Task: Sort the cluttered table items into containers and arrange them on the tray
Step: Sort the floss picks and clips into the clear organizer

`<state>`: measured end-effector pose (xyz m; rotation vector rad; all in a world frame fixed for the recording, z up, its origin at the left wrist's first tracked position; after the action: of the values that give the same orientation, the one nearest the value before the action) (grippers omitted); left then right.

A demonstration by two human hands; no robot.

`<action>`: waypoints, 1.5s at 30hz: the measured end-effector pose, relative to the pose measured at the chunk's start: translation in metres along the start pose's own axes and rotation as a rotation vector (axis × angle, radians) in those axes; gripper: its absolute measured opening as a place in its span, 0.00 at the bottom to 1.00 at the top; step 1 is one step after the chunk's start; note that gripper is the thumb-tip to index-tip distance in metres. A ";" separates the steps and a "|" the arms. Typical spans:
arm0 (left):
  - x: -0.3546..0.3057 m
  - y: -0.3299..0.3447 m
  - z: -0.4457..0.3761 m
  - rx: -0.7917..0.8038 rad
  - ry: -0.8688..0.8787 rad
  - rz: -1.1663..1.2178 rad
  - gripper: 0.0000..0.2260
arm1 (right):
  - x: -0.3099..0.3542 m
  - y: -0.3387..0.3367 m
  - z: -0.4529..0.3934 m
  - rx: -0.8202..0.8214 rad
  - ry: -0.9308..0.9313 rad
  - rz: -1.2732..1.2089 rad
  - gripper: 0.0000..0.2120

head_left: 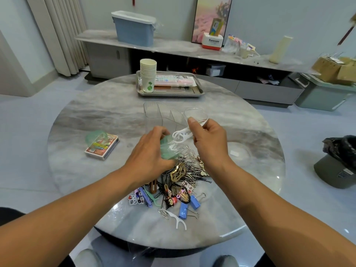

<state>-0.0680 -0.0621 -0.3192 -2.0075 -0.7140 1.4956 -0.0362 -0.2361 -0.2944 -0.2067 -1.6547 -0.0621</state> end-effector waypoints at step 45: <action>0.044 -0.035 -0.006 -0.116 -0.295 0.108 0.33 | -0.055 0.044 0.080 0.914 0.062 0.855 0.07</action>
<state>-0.0548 -0.0075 -0.3242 -1.9563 -0.8373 1.8787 -0.1024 -0.1853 -0.3600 -0.1845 -1.2685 1.2853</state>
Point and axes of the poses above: each hand's wrist, its own z-axis away from the middle knuckle, its own y-axis out of the palm, x = y × z, the point moved 9 cm from there along -z, towards the middle knuckle
